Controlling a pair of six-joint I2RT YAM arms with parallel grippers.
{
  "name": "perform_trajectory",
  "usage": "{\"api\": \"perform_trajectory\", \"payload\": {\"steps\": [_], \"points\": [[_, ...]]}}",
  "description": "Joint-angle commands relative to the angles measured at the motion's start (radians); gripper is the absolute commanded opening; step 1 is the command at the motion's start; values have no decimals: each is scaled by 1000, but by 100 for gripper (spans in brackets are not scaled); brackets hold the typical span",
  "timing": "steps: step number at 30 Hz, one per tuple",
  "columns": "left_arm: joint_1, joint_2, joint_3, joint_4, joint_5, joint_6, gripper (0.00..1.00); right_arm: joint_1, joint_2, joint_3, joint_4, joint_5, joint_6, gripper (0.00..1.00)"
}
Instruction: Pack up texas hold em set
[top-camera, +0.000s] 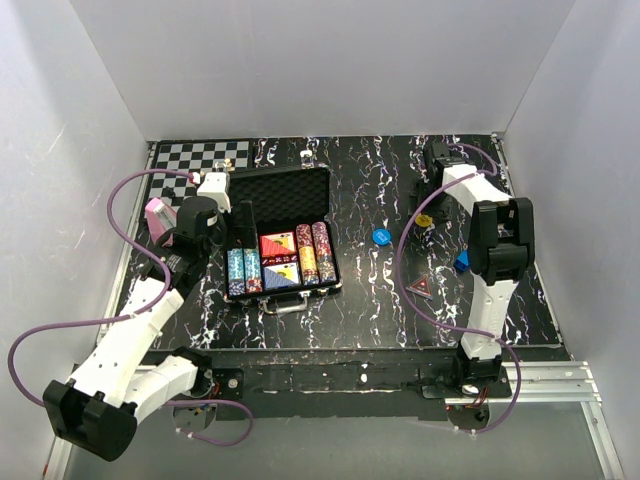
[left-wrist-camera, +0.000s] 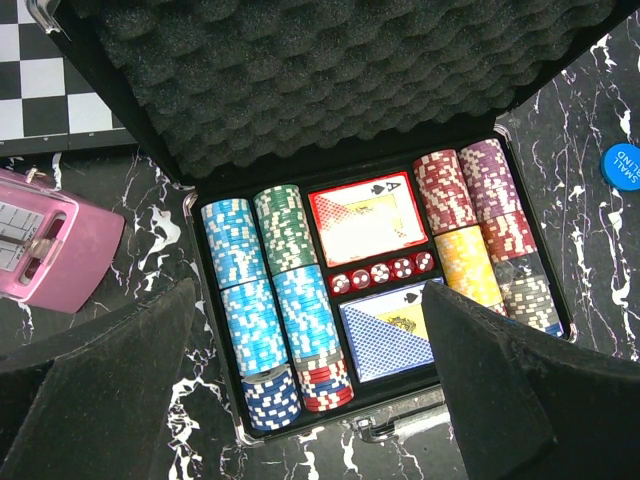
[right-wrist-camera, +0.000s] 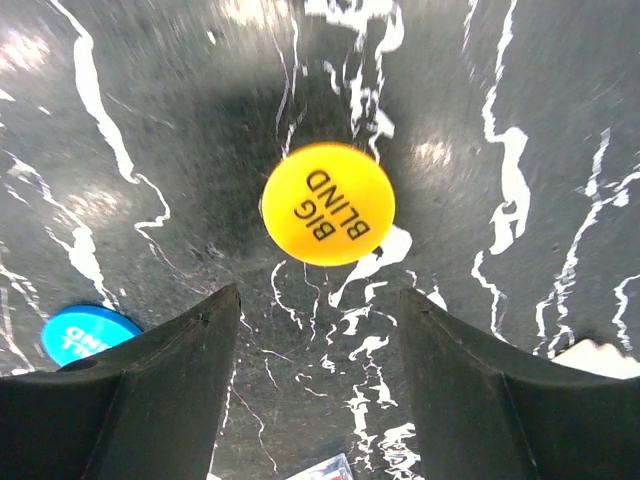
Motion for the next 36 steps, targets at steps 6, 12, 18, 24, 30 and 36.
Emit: {"api": "perform_trajectory", "payload": {"steps": [6,12,18,24,30,36], "points": [[-1,-38,-14,17,5,0,98,-34,81,207,-80,2,-40,73],[-1,-39,-14,17,8,0,98,-34,133,235,-97,5,-56,73],[-1,-39,-14,19,11,0,98,-31,138,236,-100,23,-68,74],[-1,-36,-14,20,12,0,98,-24,145,236,-100,48,-82,75],[-1,-36,-14,20,15,-2,98,-10,164,241,-112,62,-83,75],[-1,-35,-14,22,17,-2,98,4,173,239,-127,56,-86,72]]}}
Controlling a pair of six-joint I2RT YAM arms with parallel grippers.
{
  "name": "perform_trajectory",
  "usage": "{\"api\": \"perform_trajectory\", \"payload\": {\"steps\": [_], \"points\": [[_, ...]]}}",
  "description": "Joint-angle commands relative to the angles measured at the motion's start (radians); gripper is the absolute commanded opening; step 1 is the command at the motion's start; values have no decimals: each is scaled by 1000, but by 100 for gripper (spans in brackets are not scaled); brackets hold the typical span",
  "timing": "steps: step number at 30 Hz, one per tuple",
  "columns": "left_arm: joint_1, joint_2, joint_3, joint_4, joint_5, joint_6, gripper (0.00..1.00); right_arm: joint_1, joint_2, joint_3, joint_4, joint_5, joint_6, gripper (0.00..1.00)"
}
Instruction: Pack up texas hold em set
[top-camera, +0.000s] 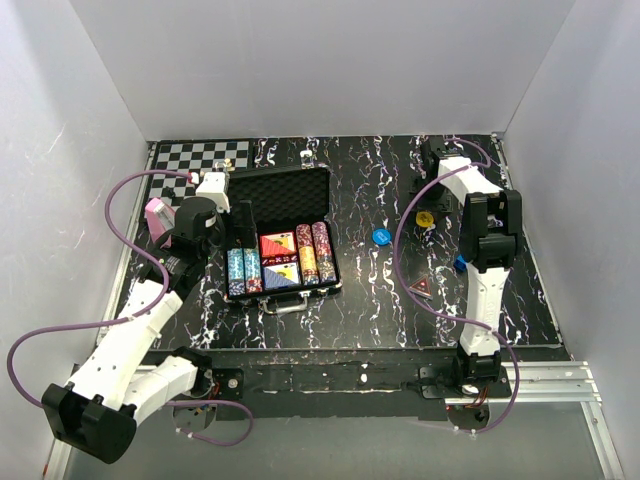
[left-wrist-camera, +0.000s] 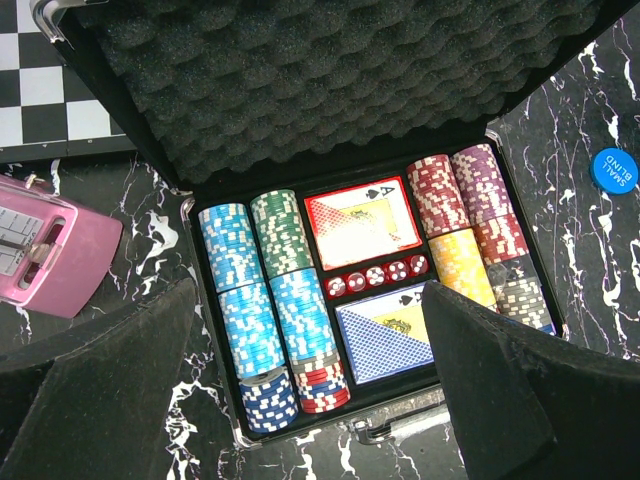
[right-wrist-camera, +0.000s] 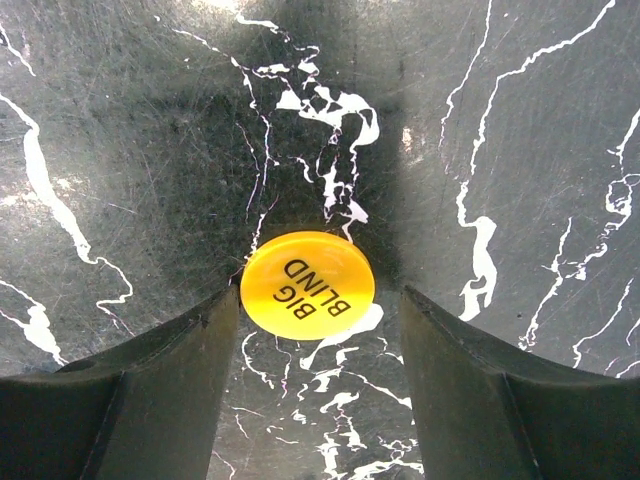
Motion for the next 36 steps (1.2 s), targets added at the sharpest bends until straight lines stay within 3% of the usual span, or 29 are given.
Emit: {"api": "perform_trajectory", "payload": {"steps": [1,25,36], "points": [[-1,-22,-13,15,11,0,98,14,12,24,-32,2,-11,72],[-1,-40,-16,15,5,0,98,28,38,61,-83,-96,15,58],[-1,-43,-18,15,5,1,98,51,-45,-57,-28,-106,50,55]]}}
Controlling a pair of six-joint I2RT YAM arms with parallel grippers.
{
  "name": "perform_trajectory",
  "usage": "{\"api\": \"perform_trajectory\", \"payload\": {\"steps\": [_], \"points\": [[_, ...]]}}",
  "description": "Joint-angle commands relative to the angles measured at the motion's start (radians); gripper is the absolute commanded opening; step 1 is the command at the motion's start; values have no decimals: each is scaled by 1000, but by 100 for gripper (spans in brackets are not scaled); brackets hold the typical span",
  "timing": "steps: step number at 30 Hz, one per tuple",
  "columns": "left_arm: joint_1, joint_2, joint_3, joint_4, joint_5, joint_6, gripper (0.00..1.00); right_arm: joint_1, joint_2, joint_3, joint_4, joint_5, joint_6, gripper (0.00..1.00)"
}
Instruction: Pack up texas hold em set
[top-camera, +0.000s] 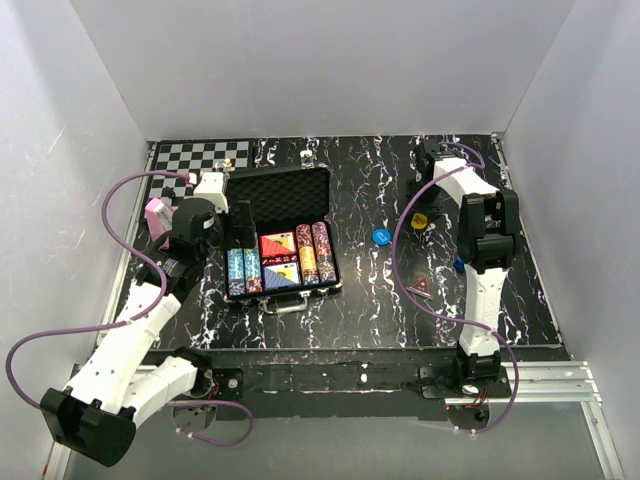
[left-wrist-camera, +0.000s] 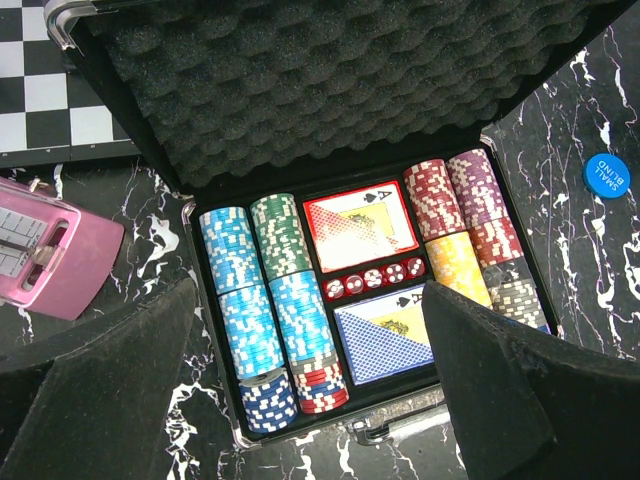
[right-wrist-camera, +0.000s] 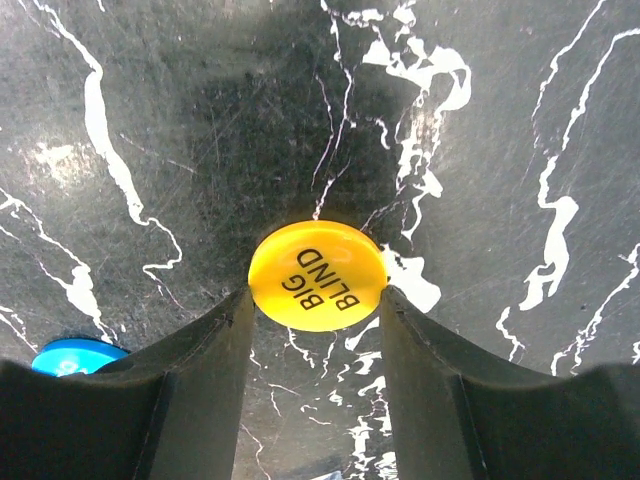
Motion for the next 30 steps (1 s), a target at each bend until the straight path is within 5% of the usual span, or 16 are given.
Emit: {"api": "perform_trajectory", "payload": {"steps": [1,17,30], "points": [[-1,-25,-17,15,5,1,98,24,-69,-89,18,-50,43,55],[-1,-31,-20,13,11,-5,98,173,-301,-371,115,-22,122,54],[-1,-34,-22,15,15,-5,98,351,-407,-446,110,-10,194,54]]}}
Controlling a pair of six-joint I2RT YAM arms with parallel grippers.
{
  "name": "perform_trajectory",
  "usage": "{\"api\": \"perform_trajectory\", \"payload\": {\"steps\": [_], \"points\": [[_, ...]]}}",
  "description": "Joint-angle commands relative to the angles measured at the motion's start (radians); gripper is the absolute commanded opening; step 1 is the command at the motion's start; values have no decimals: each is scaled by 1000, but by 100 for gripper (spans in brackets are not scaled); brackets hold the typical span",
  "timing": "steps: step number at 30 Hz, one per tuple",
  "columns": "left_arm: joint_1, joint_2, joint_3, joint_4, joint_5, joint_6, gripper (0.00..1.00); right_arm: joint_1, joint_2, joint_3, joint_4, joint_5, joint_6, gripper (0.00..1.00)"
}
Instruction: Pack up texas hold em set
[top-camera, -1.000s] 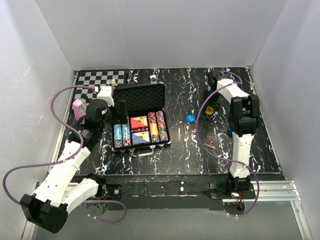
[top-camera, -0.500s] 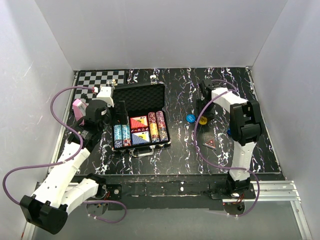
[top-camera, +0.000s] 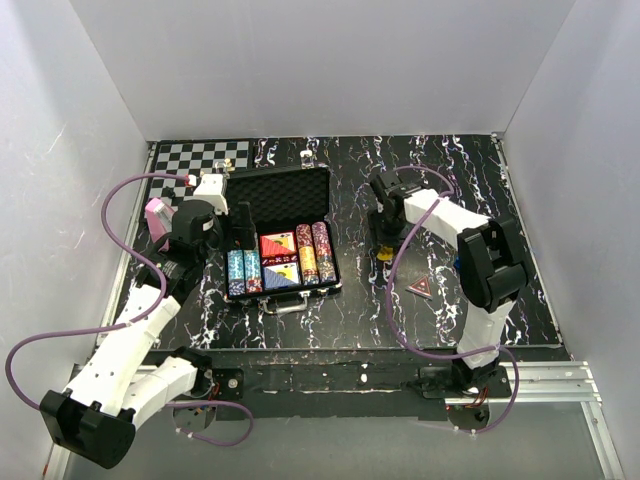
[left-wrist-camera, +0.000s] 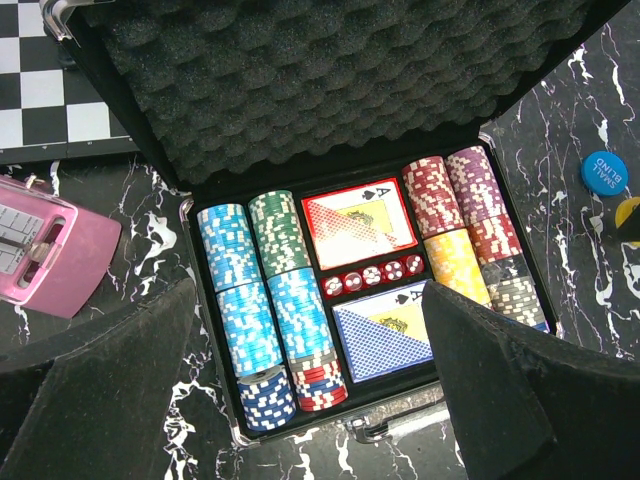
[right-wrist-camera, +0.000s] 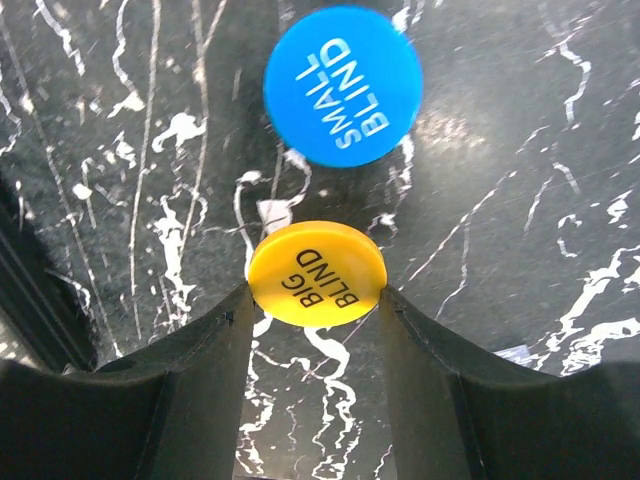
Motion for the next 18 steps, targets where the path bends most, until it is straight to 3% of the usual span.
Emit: {"api": "perform_trajectory", "payload": {"steps": [1,11,18], "points": [[-1,-23,-10,12,12,-1,98,66,-55,-3,-9,19,48,54],[-1,-23,-9,11,9,-6,98,232,-108,104,-93,40,91,54],[-1,-29,-10,11,2,-9,98,338,-37,261,-154,42,88,54]]}}
